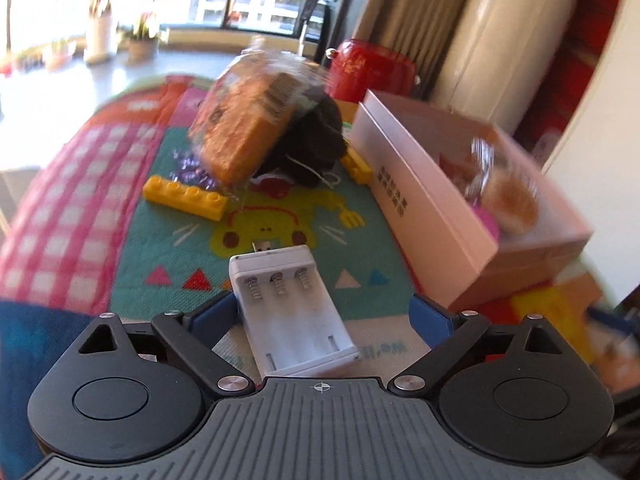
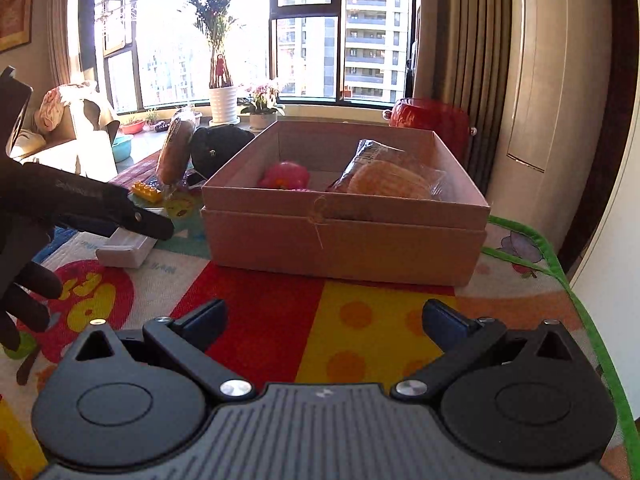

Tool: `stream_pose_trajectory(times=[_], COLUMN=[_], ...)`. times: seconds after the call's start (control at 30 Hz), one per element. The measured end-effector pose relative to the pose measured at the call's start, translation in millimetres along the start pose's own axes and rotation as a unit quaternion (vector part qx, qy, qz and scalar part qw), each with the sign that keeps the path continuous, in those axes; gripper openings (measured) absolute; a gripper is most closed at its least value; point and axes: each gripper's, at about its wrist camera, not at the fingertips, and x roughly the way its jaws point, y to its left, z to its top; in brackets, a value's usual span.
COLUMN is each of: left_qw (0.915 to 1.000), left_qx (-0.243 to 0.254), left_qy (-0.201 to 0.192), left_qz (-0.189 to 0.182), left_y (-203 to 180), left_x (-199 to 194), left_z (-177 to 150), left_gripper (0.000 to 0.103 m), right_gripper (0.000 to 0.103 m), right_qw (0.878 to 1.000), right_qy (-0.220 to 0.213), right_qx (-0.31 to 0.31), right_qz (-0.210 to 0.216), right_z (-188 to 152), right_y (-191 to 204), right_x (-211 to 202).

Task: Organize objects
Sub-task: 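Grasp the white battery charger with the left tool, then grasp the yellow toy brick with the right tool while the left tool holds the charger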

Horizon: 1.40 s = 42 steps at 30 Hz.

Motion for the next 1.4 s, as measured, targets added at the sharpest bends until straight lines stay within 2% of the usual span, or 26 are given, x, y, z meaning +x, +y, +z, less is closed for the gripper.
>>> stream_pose_trajectory(times=[0.03,0.07,0.1,0.17,0.27,0.37,0.5,0.63,0.77,0.8,0.83,0.93,0.97,1.07,1.13,1.23,1.33,1.37,1.4], left_qw=[0.9997,0.9985,0.9965,0.9962,0.9970,0.9924,0.9811,0.9694,0.9512,0.9459,0.9423,0.9338,0.9321,0.9322,0.9309,0.9280,0.9269,0.9268,0.9264], left_qx=[0.020,0.038,0.056,0.060,0.023,-0.035,-0.086,-0.113,-0.160,-0.167,-0.170,-0.185,-0.191,-0.205,-0.215,-0.223,-0.224,-0.224,-0.226], left_qy=[-0.007,-0.023,-0.040,-0.052,-0.073,-0.116,-0.163,-0.204,-0.251,-0.264,-0.274,-0.291,-0.293,-0.285,-0.283,-0.287,-0.290,-0.291,-0.291], left_qz=[0.015,0.032,0.048,0.036,0.010,0.021,0.059,0.077,0.081,0.088,0.090,0.094,0.095,0.087,0.084,0.082,0.080,0.080,0.078], left_y=[-6,-11,-14,-12,5,32,71,97,115,118,119,124,126,130,134,138,138,139,139], left_x=[0,-2,-5,-11,-26,-44,-62,-70,-81,-85,-88,-94,-94,-90,-91,-93,-93,-93,-93], left_z=[-3,-8,-12,-19,-28,-31,-36,-44,-50,-53,-54,-57,-57,-56,-58,-60,-59,-59,-60], left_gripper=[0.090,0.078,0.053,0.053,0.053,0.053,0.053,0.053,0.053,0.053,0.053,0.053,0.053,0.053,0.053,0.053,0.053,0.053,0.053], right_gripper=[0.103,0.103,0.103,0.103,0.103,0.103,0.103,0.103,0.103,0.098,0.089,0.071,0.069,0.070,0.081,0.087,0.084,0.081,0.073], right_qw=[1.000,1.000,1.000,1.000,1.000,0.999,0.995,0.990,0.989,0.989,0.989,0.991,0.991,0.993,0.993,0.996,0.997,0.997,0.997], right_qy=[0.000,-0.002,-0.003,0.001,0.002,-0.011,-0.020,-0.015,0.023,0.034,0.041,0.059,0.063,0.061,0.066,0.071,0.072,0.072,0.070], right_qx=[0.001,0.003,0.004,0.004,-0.015,-0.041,-0.061,-0.075,-0.054,-0.046,-0.041,-0.035,-0.034,-0.040,-0.037,-0.012,-0.012,-0.018,-0.025], right_qz=[-0.001,-0.002,-0.004,-0.010,-0.009,0.014,0.070,0.119,0.134,0.140,0.138,0.118,0.114,0.097,0.090,0.057,0.032,0.027,0.029], right_z=[0,0,0,2,6,18,47,77,93,94,95,96,97,103,108,118,121,120,118], right_y=[-1,-1,-2,-1,7,27,65,111,146,152,157,172,175,187,196,204,210,211,211], right_x=[0,-1,-1,0,-1,-7,-3,25,76,89,102,134,144,162,172,189,198,197,193])
